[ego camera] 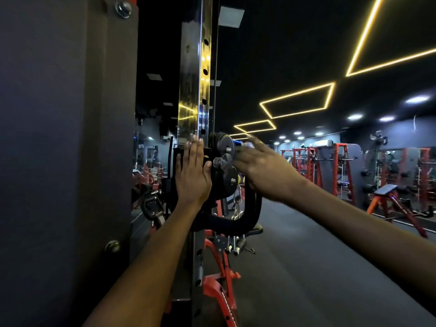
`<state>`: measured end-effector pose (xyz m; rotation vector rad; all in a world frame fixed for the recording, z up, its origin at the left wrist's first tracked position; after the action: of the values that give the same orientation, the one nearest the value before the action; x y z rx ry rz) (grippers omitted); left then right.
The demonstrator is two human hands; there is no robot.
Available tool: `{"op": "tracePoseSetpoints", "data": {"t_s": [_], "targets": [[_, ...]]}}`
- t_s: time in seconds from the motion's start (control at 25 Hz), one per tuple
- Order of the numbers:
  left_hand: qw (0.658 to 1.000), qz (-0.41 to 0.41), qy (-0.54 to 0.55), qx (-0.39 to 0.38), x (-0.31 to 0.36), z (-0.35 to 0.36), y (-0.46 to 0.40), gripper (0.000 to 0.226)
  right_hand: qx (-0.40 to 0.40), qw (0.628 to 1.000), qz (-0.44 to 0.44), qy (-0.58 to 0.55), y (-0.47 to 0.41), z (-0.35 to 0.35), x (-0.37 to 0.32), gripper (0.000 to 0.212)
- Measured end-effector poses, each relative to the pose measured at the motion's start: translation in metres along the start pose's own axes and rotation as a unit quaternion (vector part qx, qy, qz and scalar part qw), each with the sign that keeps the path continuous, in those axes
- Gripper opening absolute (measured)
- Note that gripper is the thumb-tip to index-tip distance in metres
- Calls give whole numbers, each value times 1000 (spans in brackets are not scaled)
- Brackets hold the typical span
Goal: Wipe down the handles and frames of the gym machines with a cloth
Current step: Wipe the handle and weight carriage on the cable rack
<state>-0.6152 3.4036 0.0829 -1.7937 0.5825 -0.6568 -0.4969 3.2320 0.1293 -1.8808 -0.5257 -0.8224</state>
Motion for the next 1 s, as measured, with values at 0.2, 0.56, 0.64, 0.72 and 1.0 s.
{"op": "tracePoseSetpoints", "data": {"t_s": [0.2, 0.56, 0.64, 0.72, 1.0], "targets": [[1000, -4, -3, -4, 1, -2, 2, 56, 82, 944, 219, -232, 66, 16, -12, 45], [1000, -12, -7, -6, 1, -1, 4, 57, 164, 247, 463, -835, 17, 1, -13, 31], [1000, -11, -6, -2, 1, -1, 5, 57, 94, 226, 467, -850, 40, 11, -38, 32], [1000, -14, 2, 1, 2, 0, 5, 57, 41, 232, 473, -849, 54, 17, -48, 34], [1000, -15, 7, -2, 2, -1, 5, 57, 141, 267, 450, -840, 22, 6, -3, 32]]}}
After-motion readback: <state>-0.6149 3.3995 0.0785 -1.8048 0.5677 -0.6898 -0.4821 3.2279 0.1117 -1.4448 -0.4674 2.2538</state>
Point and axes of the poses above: each hand's wrist, its own y-axis away from the middle knuckle, its own z-axis out of the palm, x = y × z, the point moved 1 cm from there along -y, towards the middle knuckle, and after that the axes turned 5 degrees about -y, right-handed, at the moved point
